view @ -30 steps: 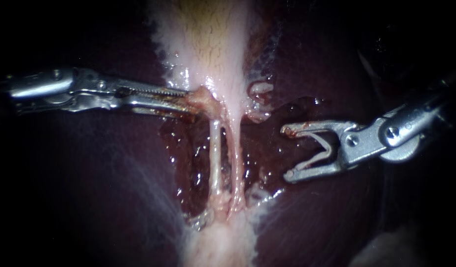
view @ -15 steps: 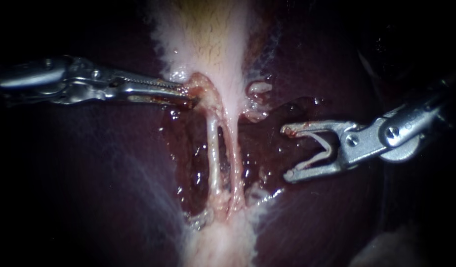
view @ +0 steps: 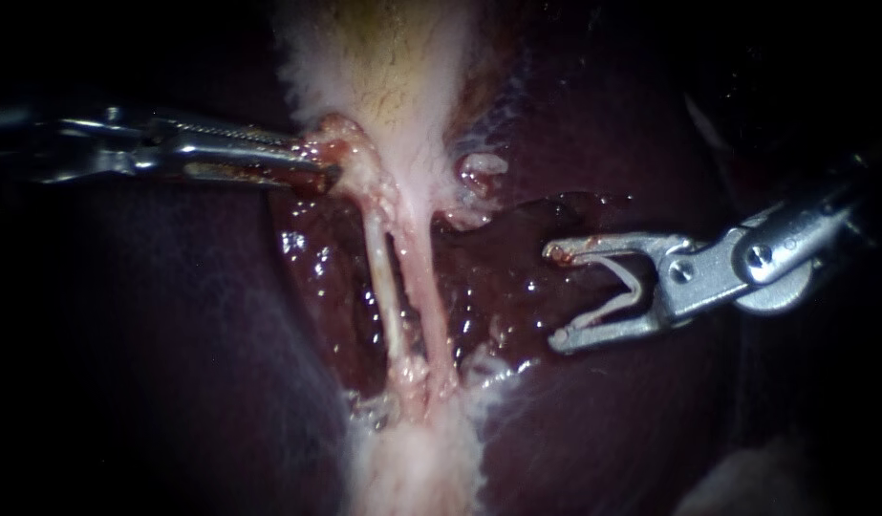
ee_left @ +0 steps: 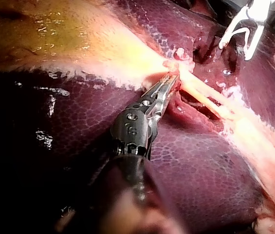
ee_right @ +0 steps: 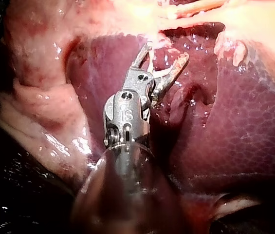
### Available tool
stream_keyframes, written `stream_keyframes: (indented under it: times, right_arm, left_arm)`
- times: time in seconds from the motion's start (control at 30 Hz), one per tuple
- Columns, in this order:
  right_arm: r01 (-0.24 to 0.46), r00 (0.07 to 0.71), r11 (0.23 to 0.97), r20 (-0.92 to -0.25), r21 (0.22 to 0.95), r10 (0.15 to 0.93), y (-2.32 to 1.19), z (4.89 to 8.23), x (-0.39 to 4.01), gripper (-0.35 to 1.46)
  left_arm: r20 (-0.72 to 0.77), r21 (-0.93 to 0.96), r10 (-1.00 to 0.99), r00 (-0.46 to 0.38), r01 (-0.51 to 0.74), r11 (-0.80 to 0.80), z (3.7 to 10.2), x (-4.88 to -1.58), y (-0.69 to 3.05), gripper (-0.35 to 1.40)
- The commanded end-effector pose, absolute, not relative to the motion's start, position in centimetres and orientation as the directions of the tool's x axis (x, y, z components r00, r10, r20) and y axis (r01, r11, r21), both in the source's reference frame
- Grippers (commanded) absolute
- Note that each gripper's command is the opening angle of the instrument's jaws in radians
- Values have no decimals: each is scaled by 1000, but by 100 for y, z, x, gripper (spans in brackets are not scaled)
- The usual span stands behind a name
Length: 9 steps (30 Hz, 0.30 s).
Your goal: Grabbing gallbladder
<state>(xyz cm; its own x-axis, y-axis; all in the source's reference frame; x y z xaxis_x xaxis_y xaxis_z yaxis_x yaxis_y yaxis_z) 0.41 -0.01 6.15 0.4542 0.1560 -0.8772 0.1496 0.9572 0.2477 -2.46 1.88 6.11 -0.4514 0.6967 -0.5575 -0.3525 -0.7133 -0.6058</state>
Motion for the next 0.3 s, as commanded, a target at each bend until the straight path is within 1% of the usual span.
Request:
stream_keyframes:
  times: [0.03,0.3]
  right_arm:
    - [149,454,957,-877,248,156,-1,615,41,50]
    - [149,454,957,-877,248,156,-1,615,41,50]
  left_arm:
    - [-560,-608,696,-450,-348,-714,610,-247,188,-35]
    - [-561,-607,695,-451,-347,-715,613,-246,188,-35]
